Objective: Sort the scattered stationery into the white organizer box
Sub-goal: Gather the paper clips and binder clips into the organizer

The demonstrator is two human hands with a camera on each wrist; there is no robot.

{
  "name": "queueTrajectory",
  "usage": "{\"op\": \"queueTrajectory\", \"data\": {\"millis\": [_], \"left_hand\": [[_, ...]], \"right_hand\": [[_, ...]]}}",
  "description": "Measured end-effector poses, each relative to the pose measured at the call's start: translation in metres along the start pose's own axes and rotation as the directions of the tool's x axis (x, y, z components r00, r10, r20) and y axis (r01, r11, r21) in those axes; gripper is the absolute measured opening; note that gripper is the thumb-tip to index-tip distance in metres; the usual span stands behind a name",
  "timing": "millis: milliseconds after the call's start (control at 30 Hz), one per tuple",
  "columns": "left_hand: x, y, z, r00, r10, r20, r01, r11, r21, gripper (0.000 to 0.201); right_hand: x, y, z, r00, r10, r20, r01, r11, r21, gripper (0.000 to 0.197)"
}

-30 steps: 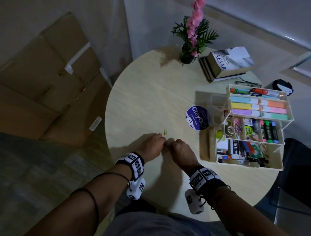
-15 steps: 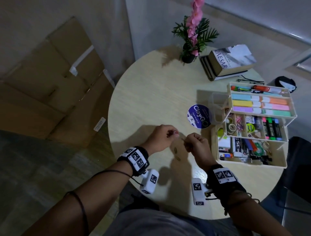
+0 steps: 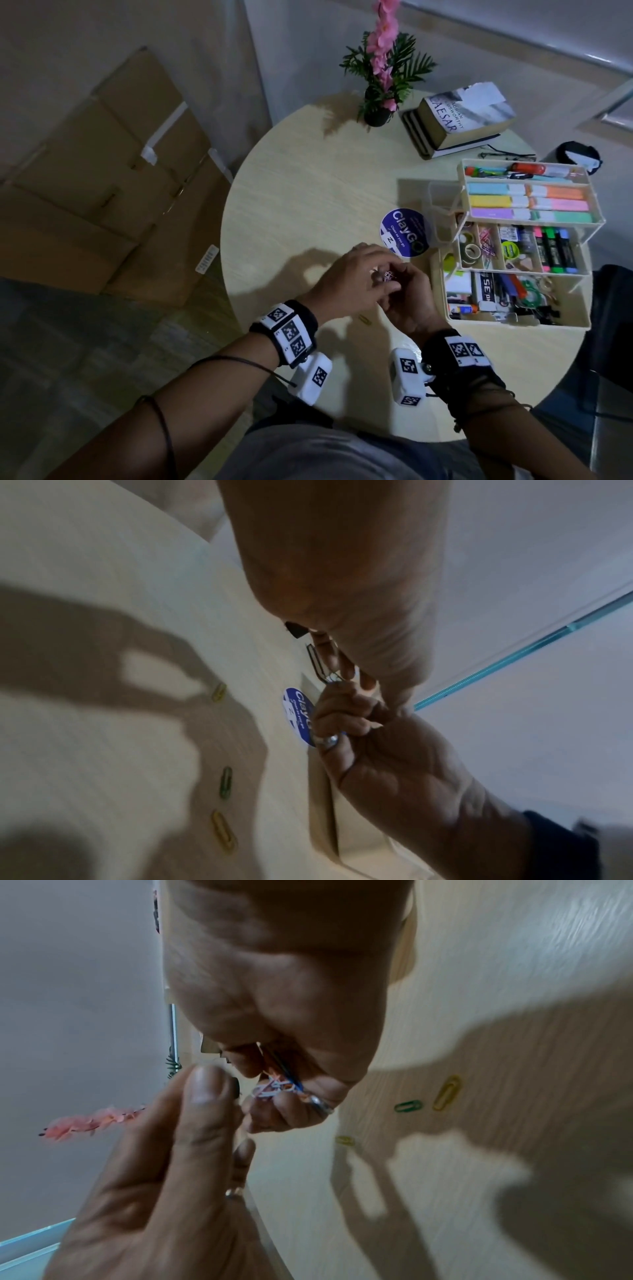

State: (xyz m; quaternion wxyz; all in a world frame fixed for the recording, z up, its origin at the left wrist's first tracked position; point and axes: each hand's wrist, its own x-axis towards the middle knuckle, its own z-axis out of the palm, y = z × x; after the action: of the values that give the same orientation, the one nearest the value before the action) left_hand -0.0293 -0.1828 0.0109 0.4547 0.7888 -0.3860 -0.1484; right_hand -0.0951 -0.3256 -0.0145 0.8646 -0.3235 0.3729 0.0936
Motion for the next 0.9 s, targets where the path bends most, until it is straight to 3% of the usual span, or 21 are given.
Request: {"op": "queueTrajectory", "data": {"millis": [100,167,267,333,433,600,900], "left_hand": [[0.001,-0.026,-0.015,0.993,-0.090,-0.078,0.099,0.987,0.125,0.028],[-0.001,-0.056,-0.021,0.963,-0.268,0.033,0.249,0.928,0.279,0.046],[-0.011,-0.086,-0.023,0.917,-0.328,0.227,0.200,0.871,0.449,0.063],[-0.015,-0.094,-0.022,0.915,-0.293,0.277,0.129,0.863,0.488,0.059],[-0.013,-0.097,-0.020,0.926,-0.284,0.247,0.132,0.859,0.494,0.049],[-0.008,-0.095,-0.017,0.918,-0.333,0.218,0.170,0.824,0.541,0.009],[-0.005,-0.092,-0.012,0.894,-0.406,0.188,0.197,0.734,0.650,0.016]], "right_hand": [[0.002,-0.001,-0.010,0.999,-0.040,-0.029,0.036,0.989,-0.147,0.030],[-0.003,-0.001,-0.016,0.995,-0.101,-0.020,0.088,0.931,-0.355,0.027],[-0.010,0.004,-0.026,0.988,-0.155,0.011,0.136,0.828,-0.544,0.036],[-0.011,0.007,-0.033,0.990,-0.138,-0.008,0.108,0.810,-0.577,0.040],[-0.007,0.012,-0.042,0.979,-0.162,-0.122,0.056,0.795,-0.604,0.025],[-0.006,0.012,-0.058,0.966,-0.153,-0.209,-0.009,0.785,-0.619,0.023],[-0.025,0.000,-0.072,0.975,-0.141,-0.171,-0.008,0.747,-0.665,0.016]]}}
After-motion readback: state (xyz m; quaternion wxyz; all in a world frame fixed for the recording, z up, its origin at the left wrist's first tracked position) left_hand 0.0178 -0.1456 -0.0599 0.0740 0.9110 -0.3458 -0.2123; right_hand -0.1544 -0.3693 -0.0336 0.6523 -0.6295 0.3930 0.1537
